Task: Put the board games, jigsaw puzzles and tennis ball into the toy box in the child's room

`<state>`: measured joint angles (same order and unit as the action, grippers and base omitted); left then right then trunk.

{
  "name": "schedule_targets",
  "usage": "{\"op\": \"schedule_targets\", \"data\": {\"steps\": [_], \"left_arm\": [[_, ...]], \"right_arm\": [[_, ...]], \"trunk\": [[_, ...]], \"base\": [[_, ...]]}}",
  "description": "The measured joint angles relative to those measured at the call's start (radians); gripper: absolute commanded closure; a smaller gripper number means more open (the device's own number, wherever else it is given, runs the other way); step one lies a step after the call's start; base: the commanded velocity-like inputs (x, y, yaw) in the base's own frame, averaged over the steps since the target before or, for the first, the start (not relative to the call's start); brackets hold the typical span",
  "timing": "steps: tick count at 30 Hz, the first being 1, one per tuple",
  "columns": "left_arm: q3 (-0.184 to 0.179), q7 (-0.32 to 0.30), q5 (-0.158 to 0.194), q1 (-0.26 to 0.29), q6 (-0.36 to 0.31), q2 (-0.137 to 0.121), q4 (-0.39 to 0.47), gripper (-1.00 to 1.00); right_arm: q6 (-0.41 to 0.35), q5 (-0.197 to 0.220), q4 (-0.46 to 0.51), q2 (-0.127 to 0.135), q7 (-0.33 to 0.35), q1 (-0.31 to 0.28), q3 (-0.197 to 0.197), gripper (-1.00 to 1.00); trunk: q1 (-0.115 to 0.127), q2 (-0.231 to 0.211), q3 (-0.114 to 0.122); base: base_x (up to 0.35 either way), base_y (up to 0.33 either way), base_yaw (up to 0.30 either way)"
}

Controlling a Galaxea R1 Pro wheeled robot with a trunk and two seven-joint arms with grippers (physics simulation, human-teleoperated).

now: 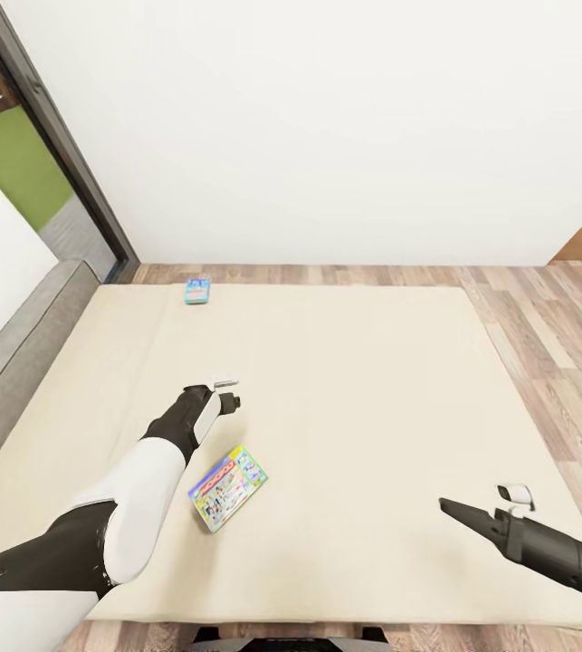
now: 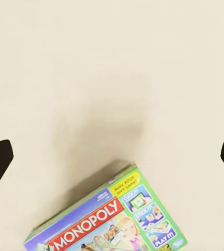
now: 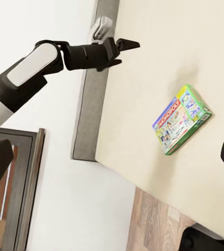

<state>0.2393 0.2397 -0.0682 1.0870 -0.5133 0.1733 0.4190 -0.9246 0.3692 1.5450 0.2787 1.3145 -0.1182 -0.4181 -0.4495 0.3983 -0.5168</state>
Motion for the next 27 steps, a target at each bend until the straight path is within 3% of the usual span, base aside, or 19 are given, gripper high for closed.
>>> {"op": "schedule_targets", "data": {"steps": [20,27], "left_arm": [[0.000,-0.001,-0.001,0.000,0.005,0.000,-0.018,-1.00],[-0.001,0.000,-0.002,0.000,0.045,0.000,-0.043,-1.00]], "right_arm": [[0.011,0.000,-0.016,0.002,0.014,0.002,-0.013,-1.00],[0.014,0.000,-0.026,0.002,0.013,0.002,-0.013,-1.00]], "trunk": [[0.000,0.000,-0.033],[0.000,0.000,-0.045]], "base": [[0.000,0.000,0.000],[0.000,0.000,0.000]]}}
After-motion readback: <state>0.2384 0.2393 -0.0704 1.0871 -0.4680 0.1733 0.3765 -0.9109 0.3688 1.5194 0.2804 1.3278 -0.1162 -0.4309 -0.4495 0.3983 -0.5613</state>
